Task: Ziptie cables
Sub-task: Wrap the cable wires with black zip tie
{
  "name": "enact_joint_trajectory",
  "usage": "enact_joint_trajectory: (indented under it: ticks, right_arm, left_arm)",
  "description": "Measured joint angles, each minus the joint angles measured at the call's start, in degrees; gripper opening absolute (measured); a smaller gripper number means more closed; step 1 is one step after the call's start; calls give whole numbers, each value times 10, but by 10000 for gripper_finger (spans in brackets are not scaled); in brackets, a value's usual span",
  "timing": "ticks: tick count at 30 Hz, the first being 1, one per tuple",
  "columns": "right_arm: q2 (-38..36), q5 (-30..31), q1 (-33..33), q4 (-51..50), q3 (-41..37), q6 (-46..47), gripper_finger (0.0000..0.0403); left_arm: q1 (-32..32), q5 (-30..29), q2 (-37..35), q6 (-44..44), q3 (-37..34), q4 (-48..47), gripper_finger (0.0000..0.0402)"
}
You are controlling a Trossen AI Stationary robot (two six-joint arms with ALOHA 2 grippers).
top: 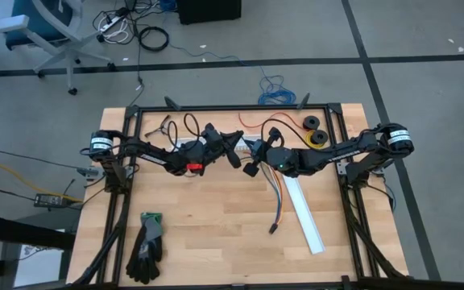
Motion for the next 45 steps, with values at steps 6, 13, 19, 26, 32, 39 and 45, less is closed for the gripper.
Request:
enact_joint_trajectory:
  ticks: [6,13,19,26,32,39,45]
  right_arm:
    - [0,-1,0,-9,0,4,0]
    - [0,-5,9,-27,0,1,2]
    - [0,-5,24,-29,0,-9,20]
    - [-13,16,46,-62,0,-15,46]
    - [-33,69,67,-97,0,-16,49]
    - [-51,90,81,-125,0,-17,48]
    - [-67,74,83,-167,0,-5,43]
  left_arm:
    - [0,8,0,7,0,-7,4]
    - [1,37,0,14,0,-22,2]
    - [21,95,0,-70,0,-45,1]
    - [69,182,0,-211,0,-118,1]
    - [80,218,0,-223,0,-140,0]
    - [84,290,0,-192,0,-138,0]
    - [99,448,0,-129,0,-127,0]
